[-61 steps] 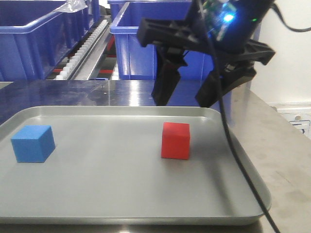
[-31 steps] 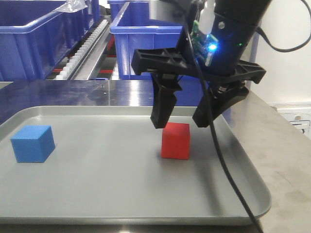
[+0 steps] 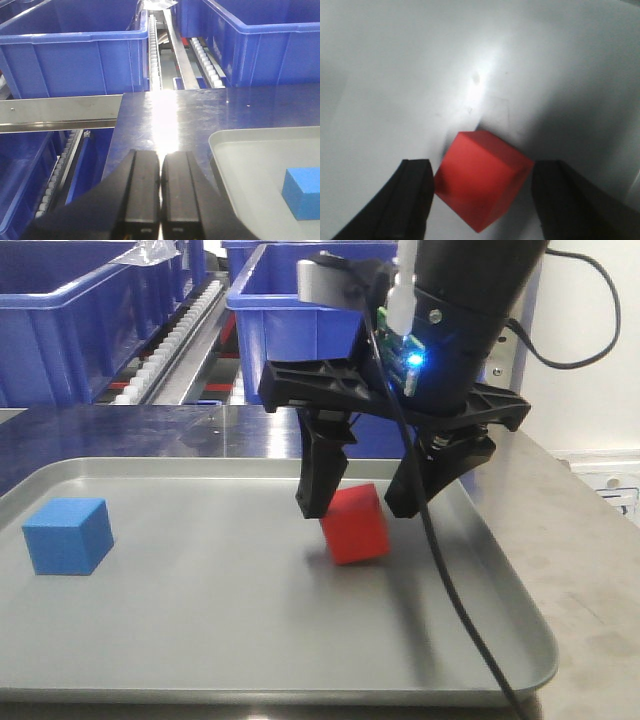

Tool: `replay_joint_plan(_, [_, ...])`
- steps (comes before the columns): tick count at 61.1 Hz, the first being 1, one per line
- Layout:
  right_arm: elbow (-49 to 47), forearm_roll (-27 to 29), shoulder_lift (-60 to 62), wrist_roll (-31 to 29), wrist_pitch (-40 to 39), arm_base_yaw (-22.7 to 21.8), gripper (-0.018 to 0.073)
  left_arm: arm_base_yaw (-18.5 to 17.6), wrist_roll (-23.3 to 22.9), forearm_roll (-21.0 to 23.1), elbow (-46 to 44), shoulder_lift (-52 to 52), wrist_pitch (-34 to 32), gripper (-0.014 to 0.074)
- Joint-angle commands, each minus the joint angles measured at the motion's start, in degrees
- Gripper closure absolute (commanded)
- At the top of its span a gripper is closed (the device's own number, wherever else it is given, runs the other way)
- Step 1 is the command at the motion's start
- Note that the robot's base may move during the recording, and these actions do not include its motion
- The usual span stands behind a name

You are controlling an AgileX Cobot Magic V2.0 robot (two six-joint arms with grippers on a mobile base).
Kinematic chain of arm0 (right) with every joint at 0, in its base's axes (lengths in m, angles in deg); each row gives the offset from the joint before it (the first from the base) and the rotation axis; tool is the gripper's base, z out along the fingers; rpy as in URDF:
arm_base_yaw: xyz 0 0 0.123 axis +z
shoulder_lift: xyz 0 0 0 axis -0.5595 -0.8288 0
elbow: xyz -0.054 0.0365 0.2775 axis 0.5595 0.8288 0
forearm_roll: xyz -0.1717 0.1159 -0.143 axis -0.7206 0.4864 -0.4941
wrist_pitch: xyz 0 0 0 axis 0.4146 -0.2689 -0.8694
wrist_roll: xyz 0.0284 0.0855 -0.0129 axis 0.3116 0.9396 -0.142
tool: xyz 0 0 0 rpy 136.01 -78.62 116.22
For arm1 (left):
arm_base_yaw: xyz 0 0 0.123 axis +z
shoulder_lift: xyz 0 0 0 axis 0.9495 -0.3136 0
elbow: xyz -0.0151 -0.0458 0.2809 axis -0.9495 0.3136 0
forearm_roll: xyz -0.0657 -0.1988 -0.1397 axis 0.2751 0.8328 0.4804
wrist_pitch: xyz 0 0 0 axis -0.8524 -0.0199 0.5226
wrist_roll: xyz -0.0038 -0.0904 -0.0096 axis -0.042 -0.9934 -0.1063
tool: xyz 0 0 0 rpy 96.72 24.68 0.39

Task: Sort and place red and blue blocks on shelf
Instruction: 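Lower the right gripper and close it around the red cube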

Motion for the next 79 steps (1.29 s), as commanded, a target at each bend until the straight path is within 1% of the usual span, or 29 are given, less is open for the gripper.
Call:
replay_joint_plan(1, [-1.39,-0.44,1.72,-0.3,-1.0,-0.05,0.0041,0.14,-0.03,-0.11,2.42,1.23,-5.05,0.0464])
replay_joint_plan(22, [-5.09,-0.44,1.7,-0.3,0.17,-0.05,0.0041,0.14,-0.03,-0.11,2.42,1.23,-5.05,0.0464])
replay_joint_plan(53, [-5.09,-1.06,1.59,-0.3,2.42,-0.05,0.0041,0.14,-0.03,-0.11,2.42,1.23,-5.05,0.0465])
replay_joint_plan(79, [-5.09,-1.87,1.39,-0.3,2.31,-0.05,0.0041,0.14,-0.03,-0.11,2.42,1.23,-5.05,0.0464])
